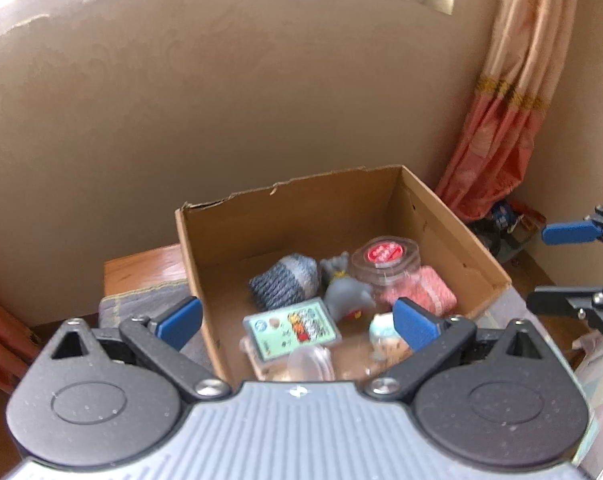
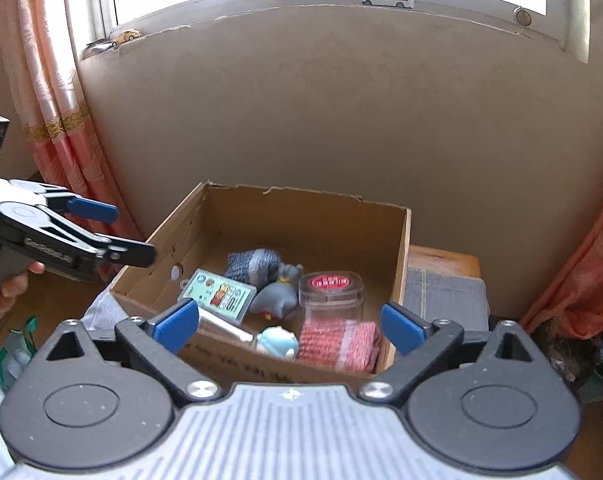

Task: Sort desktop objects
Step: 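Grasp the black digital timer with left tool while right tool returns to the table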

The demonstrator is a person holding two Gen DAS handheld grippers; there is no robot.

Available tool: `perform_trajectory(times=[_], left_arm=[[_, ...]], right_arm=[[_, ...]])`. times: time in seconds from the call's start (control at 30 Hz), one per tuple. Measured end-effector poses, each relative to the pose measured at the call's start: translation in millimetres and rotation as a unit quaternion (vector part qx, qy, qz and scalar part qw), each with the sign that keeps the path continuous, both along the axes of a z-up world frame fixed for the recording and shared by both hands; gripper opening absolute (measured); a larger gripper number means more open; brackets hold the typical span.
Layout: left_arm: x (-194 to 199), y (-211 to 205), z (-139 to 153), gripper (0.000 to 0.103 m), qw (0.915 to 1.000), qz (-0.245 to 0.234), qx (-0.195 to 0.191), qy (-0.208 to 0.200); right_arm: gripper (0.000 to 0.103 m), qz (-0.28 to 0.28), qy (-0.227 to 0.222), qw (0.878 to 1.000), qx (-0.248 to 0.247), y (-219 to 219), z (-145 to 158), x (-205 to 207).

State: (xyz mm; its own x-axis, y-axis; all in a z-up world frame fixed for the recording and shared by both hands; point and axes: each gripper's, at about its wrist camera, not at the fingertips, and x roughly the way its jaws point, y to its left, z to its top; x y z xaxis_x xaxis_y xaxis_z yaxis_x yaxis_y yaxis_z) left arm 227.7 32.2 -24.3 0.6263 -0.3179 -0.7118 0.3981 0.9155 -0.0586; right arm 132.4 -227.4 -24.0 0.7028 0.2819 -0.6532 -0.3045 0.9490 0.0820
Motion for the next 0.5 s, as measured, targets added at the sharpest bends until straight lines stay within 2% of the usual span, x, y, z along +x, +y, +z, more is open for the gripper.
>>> perform_trajectory(times=[0.27,0.5], left_arm=[[-47.7,11.9,2.1,0.101,0.9999,0.001,0.01,-0.003],[-81.5,12.8,-7.9,0.101,0.9987,0.043,0.027,-0.003]], right_arm=[[0.103,-0.023,0.008,1.0,0.016,-3.5,-7.6,-35.1],[0.103,-0.068,0.008,0.996,0.055,-10.5,-12.9,-55.4]])
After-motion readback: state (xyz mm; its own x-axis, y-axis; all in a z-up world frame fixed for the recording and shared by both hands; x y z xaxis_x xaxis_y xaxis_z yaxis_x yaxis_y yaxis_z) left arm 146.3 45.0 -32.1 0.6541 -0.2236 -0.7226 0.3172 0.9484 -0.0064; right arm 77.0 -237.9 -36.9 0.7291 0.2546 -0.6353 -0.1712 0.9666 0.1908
